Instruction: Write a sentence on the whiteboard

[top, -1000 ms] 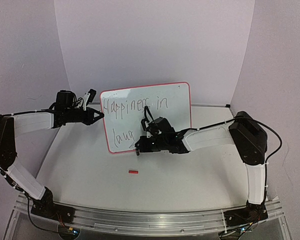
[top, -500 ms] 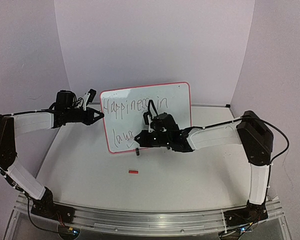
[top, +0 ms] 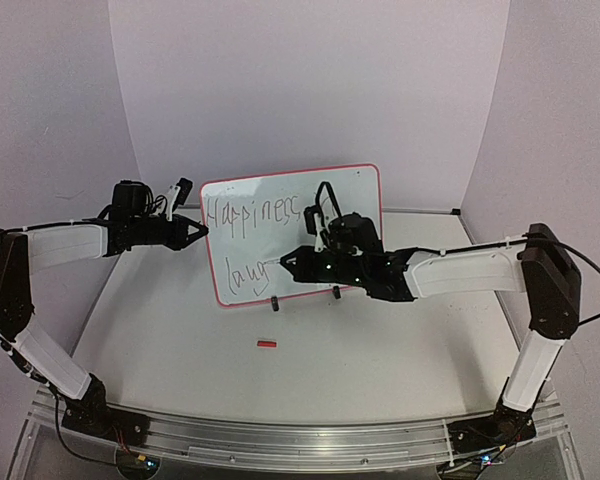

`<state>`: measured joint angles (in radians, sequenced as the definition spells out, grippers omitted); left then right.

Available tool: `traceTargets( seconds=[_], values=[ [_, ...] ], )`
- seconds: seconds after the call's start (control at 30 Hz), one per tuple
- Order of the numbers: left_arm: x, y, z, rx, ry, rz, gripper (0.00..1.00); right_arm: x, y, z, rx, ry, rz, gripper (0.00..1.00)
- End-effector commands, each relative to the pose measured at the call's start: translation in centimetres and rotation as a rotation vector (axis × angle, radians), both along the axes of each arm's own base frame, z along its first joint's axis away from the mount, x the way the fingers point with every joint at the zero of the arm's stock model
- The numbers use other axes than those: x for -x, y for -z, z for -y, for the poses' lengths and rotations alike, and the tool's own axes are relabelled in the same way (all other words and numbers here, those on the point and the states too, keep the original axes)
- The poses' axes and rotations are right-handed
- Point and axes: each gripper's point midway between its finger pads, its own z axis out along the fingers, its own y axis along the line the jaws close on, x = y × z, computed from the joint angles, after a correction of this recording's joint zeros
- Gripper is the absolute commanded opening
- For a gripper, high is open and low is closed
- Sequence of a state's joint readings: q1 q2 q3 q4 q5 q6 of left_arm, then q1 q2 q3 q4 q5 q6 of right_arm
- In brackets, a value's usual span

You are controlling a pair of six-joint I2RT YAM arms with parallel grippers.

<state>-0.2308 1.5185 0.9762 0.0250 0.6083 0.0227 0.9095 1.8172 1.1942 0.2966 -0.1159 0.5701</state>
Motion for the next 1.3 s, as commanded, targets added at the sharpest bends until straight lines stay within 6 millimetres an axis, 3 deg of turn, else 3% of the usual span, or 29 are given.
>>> traceTargets(
  seconds=[0.0, 0.3, 0.87, 1.1, 1.27],
  values=[
    [-0.5, -1.4, -0.3, -0.034, -0.008, 0.069, 0.0, -1.1, -0.9, 0.8, -0.007, 0.023, 0.033, 0.0],
    [-0.5, -1.2, -0.4, -0.038, -0.01, 0.066, 0.0, -2.4, 0.2, 0.3, 0.021, 0.031, 0.046, 0.0],
    [-0.6, -1.0, -0.3, -0.04, -0.009, 0.062, 0.0, -5.6, -0.3, 0.2, 0.027, 0.08, 0.08, 0.0],
    [-0.7, -0.9, -0.3, -0.042, -0.01, 0.06, 0.0, -6.1, 1.1, 0.0, 0.041, 0.074, 0.044, 0.0],
    [-0.8, -0.8, -0.3, -0.043, -0.01, 0.06, 0.0, -5.3, 2.8, 0.5, 0.06, 0.068, 0.001, 0.0]
  ],
)
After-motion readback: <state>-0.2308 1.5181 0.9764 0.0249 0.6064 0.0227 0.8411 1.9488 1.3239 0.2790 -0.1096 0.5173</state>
